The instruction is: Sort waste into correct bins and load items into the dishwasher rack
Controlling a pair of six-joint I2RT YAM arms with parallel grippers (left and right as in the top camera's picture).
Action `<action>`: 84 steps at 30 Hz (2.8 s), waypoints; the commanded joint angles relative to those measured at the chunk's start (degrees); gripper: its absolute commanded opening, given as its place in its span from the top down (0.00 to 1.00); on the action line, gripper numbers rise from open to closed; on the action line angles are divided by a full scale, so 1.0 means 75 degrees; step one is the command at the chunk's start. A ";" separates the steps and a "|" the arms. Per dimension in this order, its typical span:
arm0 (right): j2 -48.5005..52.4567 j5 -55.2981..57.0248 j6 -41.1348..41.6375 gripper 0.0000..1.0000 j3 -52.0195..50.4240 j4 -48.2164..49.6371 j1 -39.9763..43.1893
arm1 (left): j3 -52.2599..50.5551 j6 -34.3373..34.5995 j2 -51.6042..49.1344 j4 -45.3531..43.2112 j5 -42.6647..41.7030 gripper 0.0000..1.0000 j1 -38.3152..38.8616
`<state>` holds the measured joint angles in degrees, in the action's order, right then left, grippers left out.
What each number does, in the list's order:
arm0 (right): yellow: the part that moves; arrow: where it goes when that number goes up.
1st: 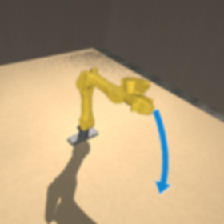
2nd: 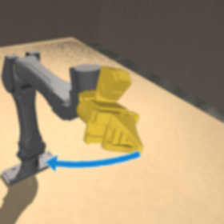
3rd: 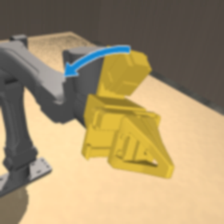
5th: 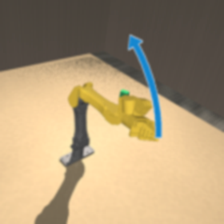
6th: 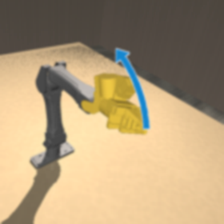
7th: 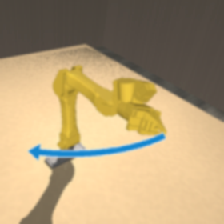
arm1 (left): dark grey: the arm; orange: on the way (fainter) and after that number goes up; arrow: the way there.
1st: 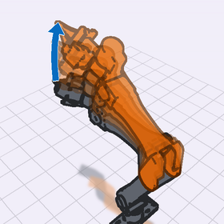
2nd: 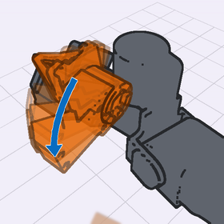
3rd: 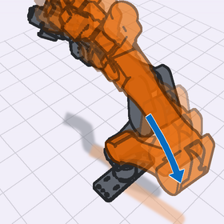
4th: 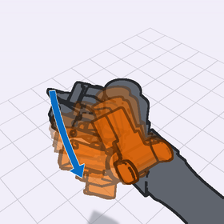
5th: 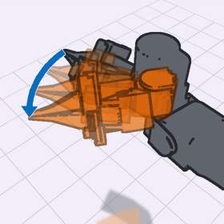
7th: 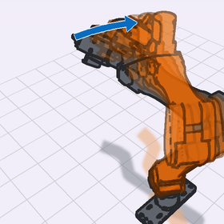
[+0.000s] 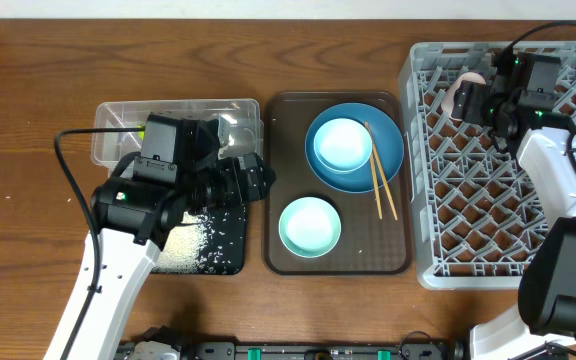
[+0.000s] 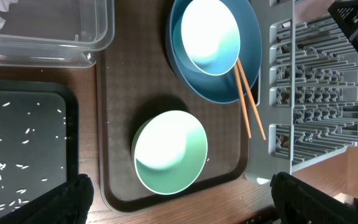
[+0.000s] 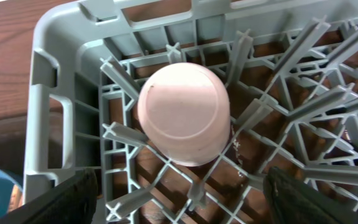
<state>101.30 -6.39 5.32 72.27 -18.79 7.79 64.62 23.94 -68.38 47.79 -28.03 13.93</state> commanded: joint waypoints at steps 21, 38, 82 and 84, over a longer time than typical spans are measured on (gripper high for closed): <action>-0.2372 -0.1734 -0.0152 0.50 -0.0017 -0.4436 -0.2381 | 0.0000 -0.0050 -0.0026 0.0020 0.0093 0.06 -0.0020; -0.2363 -0.0207 -0.0149 0.60 -0.1043 -0.5251 -0.3238 | 0.0000 -0.0050 -0.0026 0.0020 0.0093 0.06 -0.0020; -0.2430 0.0571 0.0047 0.99 -0.1530 -0.3733 -0.3127 | -0.0003 -0.0050 -0.0026 0.0020 0.0093 0.06 -0.0020; -0.2430 0.1005 0.0058 0.99 -0.1055 -0.4208 -0.3089 | 0.0000 -0.0050 -0.0026 0.0020 0.0093 0.06 -0.0020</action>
<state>83.55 -4.67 4.73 59.44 -48.18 -15.62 64.62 23.94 -68.38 47.81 -28.03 13.93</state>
